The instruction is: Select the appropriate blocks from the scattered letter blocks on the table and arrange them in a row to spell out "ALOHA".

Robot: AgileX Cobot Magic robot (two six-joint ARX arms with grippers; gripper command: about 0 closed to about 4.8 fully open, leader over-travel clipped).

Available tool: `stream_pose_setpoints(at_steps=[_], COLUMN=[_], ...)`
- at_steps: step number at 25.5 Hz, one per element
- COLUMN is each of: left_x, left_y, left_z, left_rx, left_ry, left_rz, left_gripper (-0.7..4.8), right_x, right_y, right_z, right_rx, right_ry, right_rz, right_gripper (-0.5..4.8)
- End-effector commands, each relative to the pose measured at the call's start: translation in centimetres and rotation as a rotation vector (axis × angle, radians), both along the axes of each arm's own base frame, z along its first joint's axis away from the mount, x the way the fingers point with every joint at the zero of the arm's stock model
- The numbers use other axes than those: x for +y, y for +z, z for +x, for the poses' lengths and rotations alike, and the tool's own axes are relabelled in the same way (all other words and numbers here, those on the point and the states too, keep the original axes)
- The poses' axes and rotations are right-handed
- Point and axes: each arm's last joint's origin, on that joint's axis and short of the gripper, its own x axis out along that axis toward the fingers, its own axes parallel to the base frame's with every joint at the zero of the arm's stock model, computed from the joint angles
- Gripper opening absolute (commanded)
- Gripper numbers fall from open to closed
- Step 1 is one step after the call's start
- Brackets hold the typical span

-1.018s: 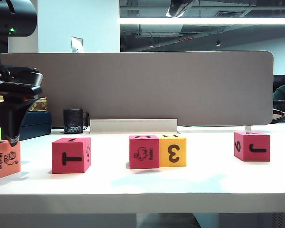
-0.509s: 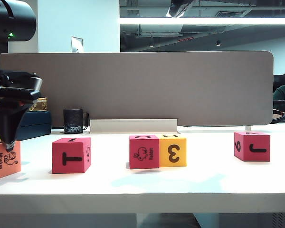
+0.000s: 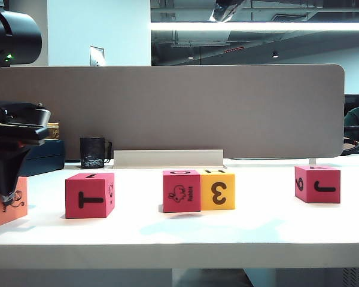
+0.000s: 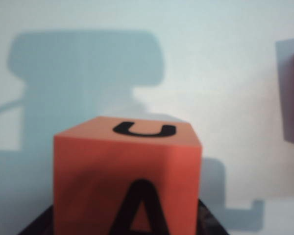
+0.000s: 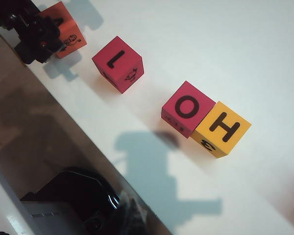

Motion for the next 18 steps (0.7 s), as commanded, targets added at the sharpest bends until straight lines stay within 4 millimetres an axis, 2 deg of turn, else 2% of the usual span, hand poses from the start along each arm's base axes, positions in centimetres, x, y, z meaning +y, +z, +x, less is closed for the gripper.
stream_pose_setpoints(at_steps=[1,4,13,18], left_x=[-0.1,-0.2,-0.6,-0.9], left_y=[0.2,0.2,0.3,-0.4], left_z=[0.3,0.4,0.8,1.3], left_rx=[-0.031,-0.046,-0.069,-0.051], left_ry=[0.0,-0.005,-0.009,-0.003], left_rz=[-0.016,-0.035,-0.12,-0.153], left_gripper=[3.05,2.76,2.76,2.76], right_x=[0.0,0.0,0.0,0.0], right_y=[0.3,0.3,0.3,0.3], right_z=[-0.1,-0.1,-0.1,-0.1], right_rx=[-0.007,-0.007,-0.007,-0.007], right_ry=[0.0,0.0,0.0,0.0], right_rz=[0.015,0.015,0.014,0.014], right_gripper=[-0.05,-0.05,-0.05,-0.05])
